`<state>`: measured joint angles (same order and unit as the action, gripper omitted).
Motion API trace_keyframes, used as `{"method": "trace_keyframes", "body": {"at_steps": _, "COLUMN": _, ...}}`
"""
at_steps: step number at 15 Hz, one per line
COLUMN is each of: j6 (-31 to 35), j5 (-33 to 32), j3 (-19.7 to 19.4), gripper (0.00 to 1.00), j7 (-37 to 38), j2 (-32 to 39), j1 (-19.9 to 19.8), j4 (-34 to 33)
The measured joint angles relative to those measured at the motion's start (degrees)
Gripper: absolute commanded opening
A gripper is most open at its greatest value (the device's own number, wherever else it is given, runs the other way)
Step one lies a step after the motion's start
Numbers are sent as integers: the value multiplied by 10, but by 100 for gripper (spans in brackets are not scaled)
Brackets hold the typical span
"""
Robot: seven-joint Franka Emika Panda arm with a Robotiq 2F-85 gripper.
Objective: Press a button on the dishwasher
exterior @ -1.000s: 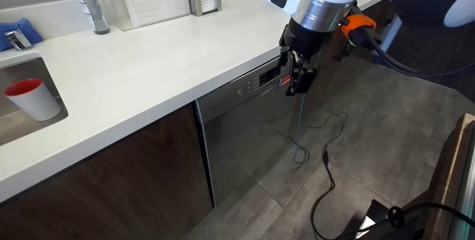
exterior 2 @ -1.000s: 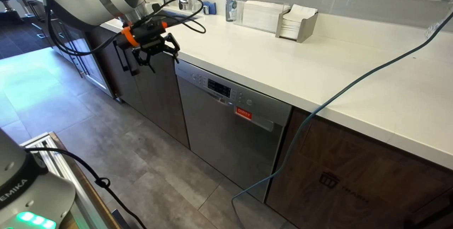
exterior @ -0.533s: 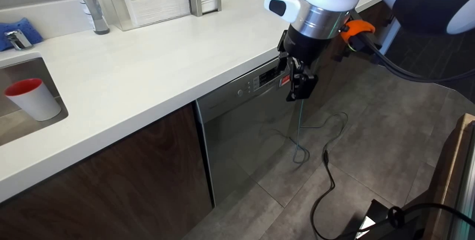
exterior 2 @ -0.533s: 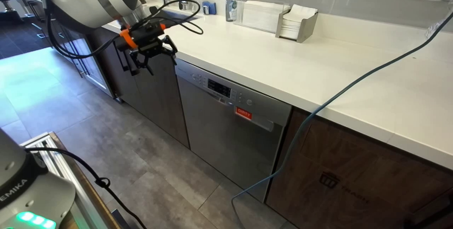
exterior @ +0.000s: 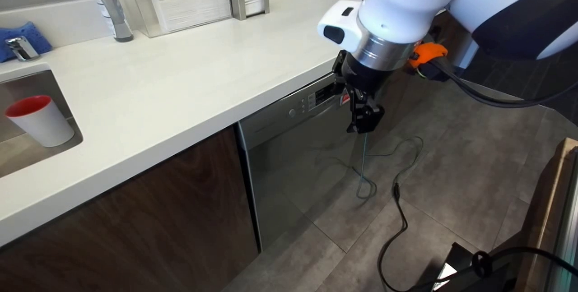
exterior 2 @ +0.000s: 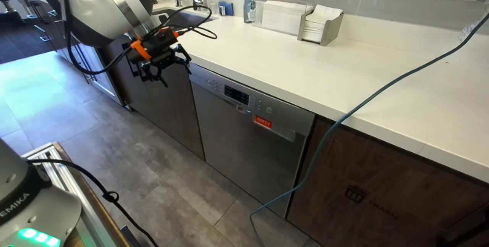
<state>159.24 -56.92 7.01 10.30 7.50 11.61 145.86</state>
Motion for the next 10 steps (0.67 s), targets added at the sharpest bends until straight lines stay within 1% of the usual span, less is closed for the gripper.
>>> {"method": "trace_keyframes", "body": {"at_steps": 1, "j6": 0, "j5": -12, "j3": -4, "gripper": 75, "j7": 11, "j2": 5, "j1": 0, "j4": -3}}
{"method": "trace_keyframes", "body": {"at_steps": 2, "j6": 0, "j5": -20, "j3": -8, "gripper": 74, "j7": 18, "j2": 10, "j1": -1, "j4": -8}}
{"method": "trace_keyframes", "body": {"at_steps": 5, "j6": 0, "j5": -42, "j3": -18, "gripper": 52, "j7": 31, "j2": 32, "j1": -1, "j4": -28}}
{"method": "trace_keyframes", "body": {"at_steps": 10, "j6": 0, "j5": -65, "j3": -20, "gripper": 16, "j7": 57, "j2": 88, "j1": 1, "j4": -79}}
